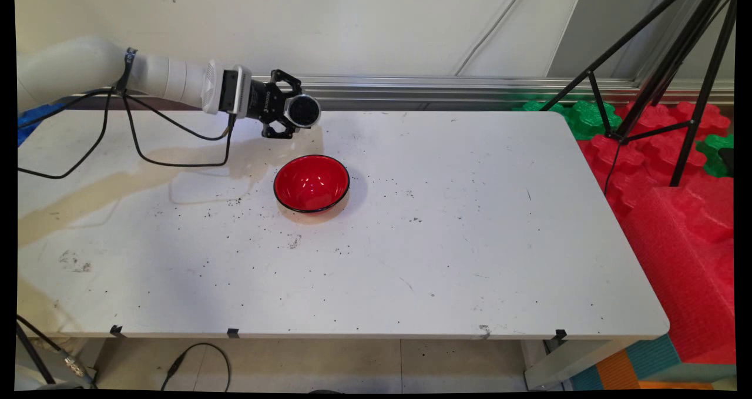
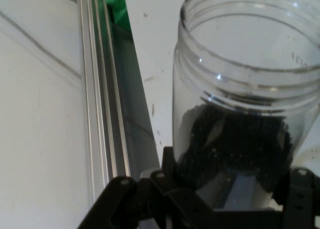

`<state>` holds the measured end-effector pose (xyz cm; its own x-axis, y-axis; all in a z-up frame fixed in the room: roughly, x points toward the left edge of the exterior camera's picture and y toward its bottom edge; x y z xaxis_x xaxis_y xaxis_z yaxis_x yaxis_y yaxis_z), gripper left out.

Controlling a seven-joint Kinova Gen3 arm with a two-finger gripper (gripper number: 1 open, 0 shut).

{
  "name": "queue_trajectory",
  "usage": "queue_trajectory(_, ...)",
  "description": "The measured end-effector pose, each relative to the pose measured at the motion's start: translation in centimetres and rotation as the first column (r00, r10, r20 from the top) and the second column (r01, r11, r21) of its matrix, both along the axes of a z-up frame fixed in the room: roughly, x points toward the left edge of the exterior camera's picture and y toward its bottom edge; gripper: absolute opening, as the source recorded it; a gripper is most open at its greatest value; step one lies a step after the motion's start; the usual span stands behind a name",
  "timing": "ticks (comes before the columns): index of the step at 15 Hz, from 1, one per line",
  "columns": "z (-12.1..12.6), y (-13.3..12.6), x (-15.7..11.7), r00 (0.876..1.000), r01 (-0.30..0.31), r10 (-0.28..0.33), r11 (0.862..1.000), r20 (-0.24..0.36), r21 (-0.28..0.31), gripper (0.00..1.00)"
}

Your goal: Pour the black seasoning powder in the red bowl

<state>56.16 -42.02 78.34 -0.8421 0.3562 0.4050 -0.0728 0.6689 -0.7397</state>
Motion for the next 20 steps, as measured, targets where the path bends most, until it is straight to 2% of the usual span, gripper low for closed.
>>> queue_trajectory(5, -0.3, 0.7, -0.6, 0.995, 0.063, -0.058, 0.996, 0.075, -0.065, 0.00)
queue_trajectory(10, -0.5, 1.3, -1.2, 0.980, 0.136, -0.113, 0.981, 0.165, -0.135, 0.00)
queue_trajectory(16, -0.8, 2.0, -1.8, 0.945, 0.233, -0.169, 0.949, 0.280, -0.213, 0.00)
queue_trajectory(20, -0.8, 2.4, -2.2, 0.917, 0.295, -0.196, 0.920, 0.348, -0.257, 0.00)
